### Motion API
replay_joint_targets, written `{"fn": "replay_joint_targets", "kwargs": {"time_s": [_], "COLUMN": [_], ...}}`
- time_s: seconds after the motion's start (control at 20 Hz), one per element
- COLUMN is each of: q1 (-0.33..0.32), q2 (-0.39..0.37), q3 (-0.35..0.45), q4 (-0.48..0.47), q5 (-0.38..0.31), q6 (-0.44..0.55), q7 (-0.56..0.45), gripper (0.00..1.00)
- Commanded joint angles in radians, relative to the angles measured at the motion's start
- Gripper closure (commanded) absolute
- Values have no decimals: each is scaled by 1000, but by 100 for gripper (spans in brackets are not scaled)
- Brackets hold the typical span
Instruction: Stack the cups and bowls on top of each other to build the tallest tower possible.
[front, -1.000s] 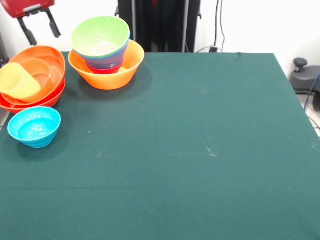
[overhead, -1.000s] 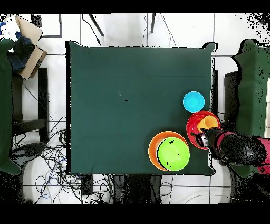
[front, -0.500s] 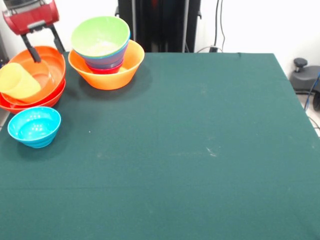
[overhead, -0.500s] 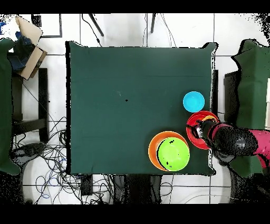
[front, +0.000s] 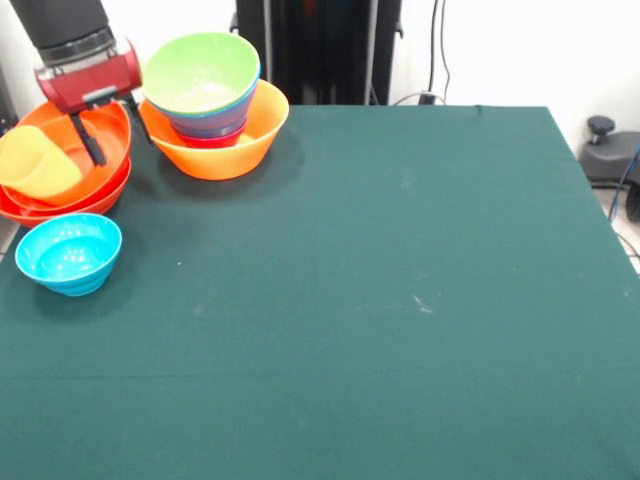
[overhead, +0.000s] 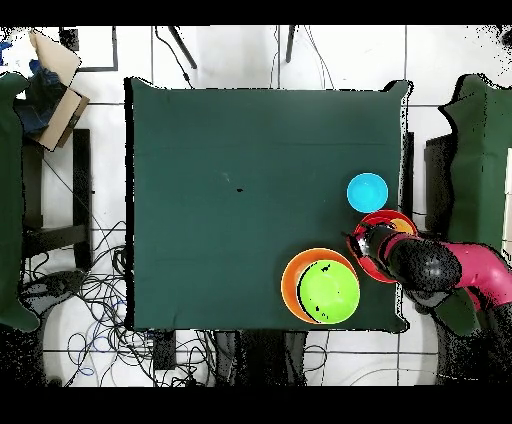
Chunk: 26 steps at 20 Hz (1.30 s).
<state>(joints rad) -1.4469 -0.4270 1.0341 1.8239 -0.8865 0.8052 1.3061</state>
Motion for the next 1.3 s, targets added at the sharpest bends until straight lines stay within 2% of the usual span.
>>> {"fn": "replay_joint_targets", "kwargs": {"time_s": [0.05,0.5,0.55,0.65,0.7,1.0,1.05,1.2,1.25,1.3], "q1": [63,66,67,76,80,48,36,9,-26,-40], "q2": [70,73,71,63,58,49,31,-65,-133,-167], "q3": [-83,-85,-88,-99,-104,-82,-81,-80,-47,-36], "q4": [-69,-78,-79,-80,-81,-49,-35,27,77,100], "q5": [-118,-124,-125,-127,-129,-107,-101,-81,-37,-20], "q6": [-73,-75,-70,-62,-58,-65,-53,-10,9,20], "q7": [-231,-222,-220,-206,-199,-220,-226,-209,-201,-198], "gripper": [0,0,100,100,0,0,100,100,100,100]}}
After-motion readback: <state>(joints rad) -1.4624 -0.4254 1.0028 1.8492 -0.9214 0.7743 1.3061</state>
